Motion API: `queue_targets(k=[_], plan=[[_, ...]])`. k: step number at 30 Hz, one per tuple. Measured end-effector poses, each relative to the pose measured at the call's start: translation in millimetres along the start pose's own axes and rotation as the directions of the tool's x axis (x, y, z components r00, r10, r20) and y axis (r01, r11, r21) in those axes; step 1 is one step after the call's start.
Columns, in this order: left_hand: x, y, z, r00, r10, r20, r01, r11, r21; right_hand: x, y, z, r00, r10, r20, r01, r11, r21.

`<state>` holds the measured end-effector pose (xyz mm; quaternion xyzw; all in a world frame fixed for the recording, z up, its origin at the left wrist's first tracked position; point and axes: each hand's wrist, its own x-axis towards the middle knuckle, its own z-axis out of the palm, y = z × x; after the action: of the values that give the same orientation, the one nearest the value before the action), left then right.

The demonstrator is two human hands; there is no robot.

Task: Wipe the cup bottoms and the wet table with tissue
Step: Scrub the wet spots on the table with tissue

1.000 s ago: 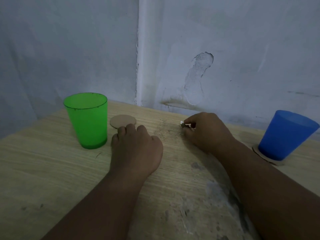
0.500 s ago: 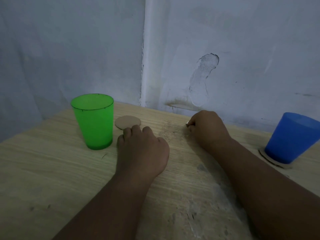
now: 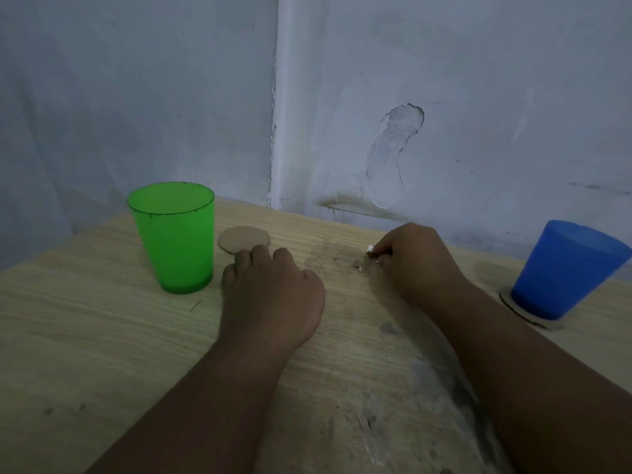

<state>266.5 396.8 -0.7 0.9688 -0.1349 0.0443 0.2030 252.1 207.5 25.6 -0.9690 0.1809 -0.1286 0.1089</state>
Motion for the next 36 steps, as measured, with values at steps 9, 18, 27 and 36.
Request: queue_targets(k=[9,18,27,36], plan=[[0,0,0,1.0,-0.012,-0.012,0.012,0.999,-0.04,-11,-26,20,0.998,-0.067,-0.016,0.067,0.997,-0.031],[0,0,-1,1.0,-0.008,-0.009,0.008,0.999,-0.036,0,-4,9,0.996,0.016,-0.084,0.001,0.98,0.199],[2,1,-2,1.0,-0.021,-0.014,0.021,0.999,-0.034,5,-44,22,0.965,-0.262,0.026,0.254,0.953,0.162],[1,1,-2,1.0,-0.021,-0.02,0.02,0.999,-0.04,-2,-20,4,0.894,-0.439,0.087,0.387,0.857,0.341]])
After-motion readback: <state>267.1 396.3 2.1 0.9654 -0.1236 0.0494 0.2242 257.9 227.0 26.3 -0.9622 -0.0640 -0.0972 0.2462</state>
